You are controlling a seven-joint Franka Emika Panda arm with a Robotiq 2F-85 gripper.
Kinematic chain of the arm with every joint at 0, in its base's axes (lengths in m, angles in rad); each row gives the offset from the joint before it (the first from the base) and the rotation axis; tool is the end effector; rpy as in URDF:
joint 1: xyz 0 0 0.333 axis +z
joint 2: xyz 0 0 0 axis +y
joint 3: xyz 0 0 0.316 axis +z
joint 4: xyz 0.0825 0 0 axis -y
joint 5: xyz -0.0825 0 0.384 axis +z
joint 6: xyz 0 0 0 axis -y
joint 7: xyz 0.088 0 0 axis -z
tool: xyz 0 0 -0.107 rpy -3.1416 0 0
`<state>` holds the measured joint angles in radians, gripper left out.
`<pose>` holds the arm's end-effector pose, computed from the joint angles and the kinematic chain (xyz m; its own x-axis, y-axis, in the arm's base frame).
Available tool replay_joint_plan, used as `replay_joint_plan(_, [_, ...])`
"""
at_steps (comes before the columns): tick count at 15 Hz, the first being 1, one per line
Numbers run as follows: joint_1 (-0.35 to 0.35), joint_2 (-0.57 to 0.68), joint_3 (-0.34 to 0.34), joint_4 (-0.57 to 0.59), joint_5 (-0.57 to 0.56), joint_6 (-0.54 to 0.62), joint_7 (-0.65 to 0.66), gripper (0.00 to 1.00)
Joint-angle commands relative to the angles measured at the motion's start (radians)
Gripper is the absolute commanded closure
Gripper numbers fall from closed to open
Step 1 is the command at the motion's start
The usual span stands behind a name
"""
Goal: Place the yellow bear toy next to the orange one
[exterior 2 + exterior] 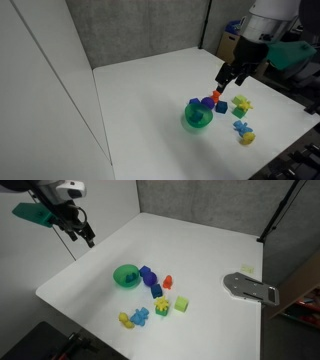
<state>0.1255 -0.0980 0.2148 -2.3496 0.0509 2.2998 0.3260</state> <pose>0.4658 0.1665 0.3742 0.9991 -0.0198 0.0376 -0.0186 -0.9993 -0.0324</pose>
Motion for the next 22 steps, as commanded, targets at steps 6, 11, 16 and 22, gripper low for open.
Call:
replay_joint_plan(6, [-0.047,0.211,-0.121,0.087,-0.054,-0.009,0.133,0.00])
replay_joint_plan(11, [-0.046,0.280,-0.155,0.034,-0.063,0.002,0.001,0.00])
replay_joint_plan(16, [-0.054,0.337,-0.166,0.005,-0.139,0.047,-0.206,0.00])
replay_joint_plan(22, [-0.056,0.357,-0.195,-0.096,-0.204,0.252,-0.243,0.00])
